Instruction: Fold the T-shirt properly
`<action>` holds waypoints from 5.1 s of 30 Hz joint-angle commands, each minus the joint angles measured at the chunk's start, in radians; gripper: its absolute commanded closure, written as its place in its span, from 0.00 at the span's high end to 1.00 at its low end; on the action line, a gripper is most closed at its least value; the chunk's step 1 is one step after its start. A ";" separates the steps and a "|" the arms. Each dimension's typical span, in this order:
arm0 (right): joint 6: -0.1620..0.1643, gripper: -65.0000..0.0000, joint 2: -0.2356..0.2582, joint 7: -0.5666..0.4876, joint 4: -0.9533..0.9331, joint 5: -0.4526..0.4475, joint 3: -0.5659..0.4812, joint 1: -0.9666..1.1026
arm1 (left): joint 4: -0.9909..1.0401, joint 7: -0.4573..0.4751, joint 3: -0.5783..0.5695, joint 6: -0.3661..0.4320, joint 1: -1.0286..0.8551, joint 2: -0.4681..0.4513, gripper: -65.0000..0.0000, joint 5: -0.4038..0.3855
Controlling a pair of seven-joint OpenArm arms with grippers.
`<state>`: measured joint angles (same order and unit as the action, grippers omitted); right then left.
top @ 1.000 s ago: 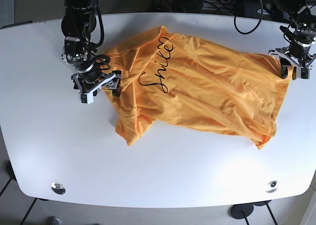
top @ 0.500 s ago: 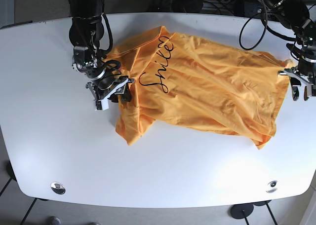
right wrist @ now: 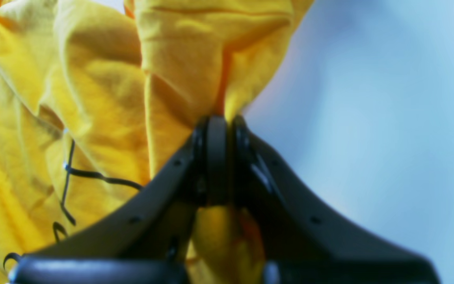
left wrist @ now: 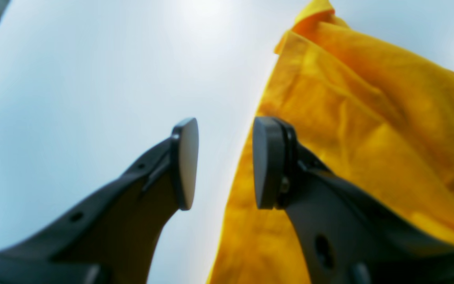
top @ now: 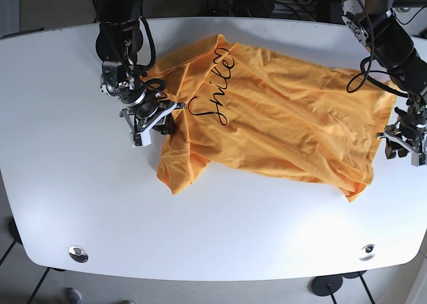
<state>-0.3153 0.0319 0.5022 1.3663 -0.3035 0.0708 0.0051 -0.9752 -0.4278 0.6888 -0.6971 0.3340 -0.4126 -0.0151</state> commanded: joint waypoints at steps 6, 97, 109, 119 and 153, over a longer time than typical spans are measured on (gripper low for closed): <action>0.002 0.03 -0.016 0.023 0.008 0.008 0.004 -0.006 | 0.235 0.119 -0.079 -0.001 0.138 -0.050 0.68 -0.016; -0.135 0.03 0.268 0.499 0.272 0.008 0.085 -1.043 | -0.460 -0.392 -0.261 -0.001 0.635 0.090 0.00 -0.024; -0.135 0.03 0.155 0.467 0.638 0.008 0.241 -0.089 | -0.653 -0.380 -0.064 -0.001 -0.103 0.091 0.00 -0.262; -0.135 0.03 0.079 0.301 0.640 0.007 0.295 0.364 | -0.672 -0.248 0.041 -0.001 -0.436 0.145 0.00 -0.308; -0.275 0.03 0.082 0.298 0.638 0.008 0.294 0.444 | -0.808 -0.437 0.214 -0.001 -0.566 0.212 0.69 -0.280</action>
<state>-0.5888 0.1085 0.8219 1.9835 -0.2848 0.3614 0.4500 -1.7691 -0.8890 0.8913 -0.6998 -0.2340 -0.1806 -0.2813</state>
